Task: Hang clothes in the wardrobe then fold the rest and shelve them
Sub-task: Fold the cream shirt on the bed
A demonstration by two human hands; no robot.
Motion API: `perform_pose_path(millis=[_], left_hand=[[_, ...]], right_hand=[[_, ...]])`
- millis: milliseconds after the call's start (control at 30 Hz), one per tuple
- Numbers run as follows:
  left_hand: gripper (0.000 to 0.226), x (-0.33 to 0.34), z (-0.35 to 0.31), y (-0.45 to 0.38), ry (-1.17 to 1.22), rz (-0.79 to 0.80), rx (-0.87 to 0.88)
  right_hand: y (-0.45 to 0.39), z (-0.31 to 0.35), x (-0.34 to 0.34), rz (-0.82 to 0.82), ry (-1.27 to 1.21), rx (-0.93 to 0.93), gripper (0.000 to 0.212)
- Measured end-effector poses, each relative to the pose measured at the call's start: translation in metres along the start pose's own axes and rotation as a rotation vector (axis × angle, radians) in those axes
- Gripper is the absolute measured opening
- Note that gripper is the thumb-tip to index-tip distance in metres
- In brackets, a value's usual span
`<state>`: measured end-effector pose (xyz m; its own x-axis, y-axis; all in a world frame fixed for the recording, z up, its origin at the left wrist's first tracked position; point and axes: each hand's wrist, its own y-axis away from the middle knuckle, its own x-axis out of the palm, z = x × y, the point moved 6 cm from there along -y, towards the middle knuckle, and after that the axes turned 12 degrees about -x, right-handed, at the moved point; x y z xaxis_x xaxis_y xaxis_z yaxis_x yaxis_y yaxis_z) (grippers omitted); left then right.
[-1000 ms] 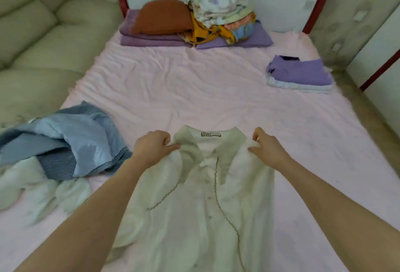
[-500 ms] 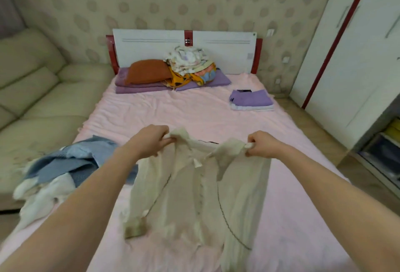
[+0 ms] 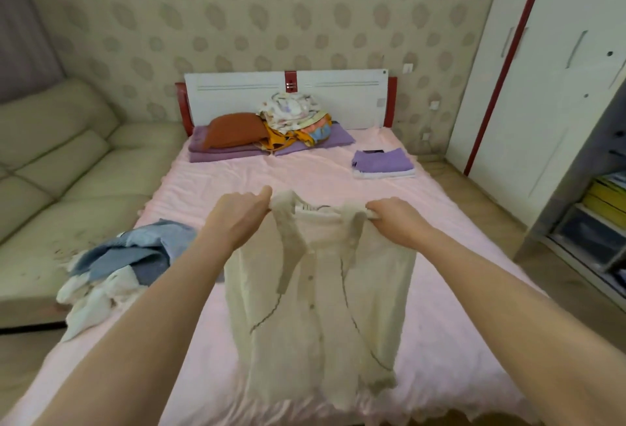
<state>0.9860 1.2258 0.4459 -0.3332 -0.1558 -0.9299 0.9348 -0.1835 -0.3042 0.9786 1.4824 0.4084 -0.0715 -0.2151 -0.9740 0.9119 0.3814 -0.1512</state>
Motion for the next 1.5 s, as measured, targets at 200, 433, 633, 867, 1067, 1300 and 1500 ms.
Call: perform_pose_path(millis=[200,433,633,867,1067,1300,1500], left_hand=[[0.012,-0.020,-0.005,0.026,0.140,-0.077,-0.046],[0.020,-0.015,-0.029,0.028,0.120,0.057,-0.042],[0.028,0.068,-0.051,0.075,0.666,1.087,-0.334],[0.029,0.117,-0.054,0.041,0.545,1.107,-0.467],[0.030,0.205,-0.073,-0.019,0.250,0.653,-0.367],[0.022,0.361,-0.090,-0.069,0.426,0.649,-0.443],[0.018,0.502,-0.089,-0.129,1.059,0.606,-0.914]], right_hand=[[0.030,-0.014,-0.047,-0.222,0.002,-0.215,0.014],[0.037,-0.031,-0.030,-0.091,0.135,-0.271,0.051],[0.069,-0.036,0.030,0.622,-0.411,-0.132,0.029],[0.038,-0.086,0.062,0.480,-0.732,0.099,0.040],[-0.031,-0.120,0.140,0.308,-0.248,-0.042,0.044],[-0.111,-0.180,0.268,0.262,-0.033,0.072,0.021],[-0.192,-0.238,0.387,0.149,-0.218,0.324,0.022]])
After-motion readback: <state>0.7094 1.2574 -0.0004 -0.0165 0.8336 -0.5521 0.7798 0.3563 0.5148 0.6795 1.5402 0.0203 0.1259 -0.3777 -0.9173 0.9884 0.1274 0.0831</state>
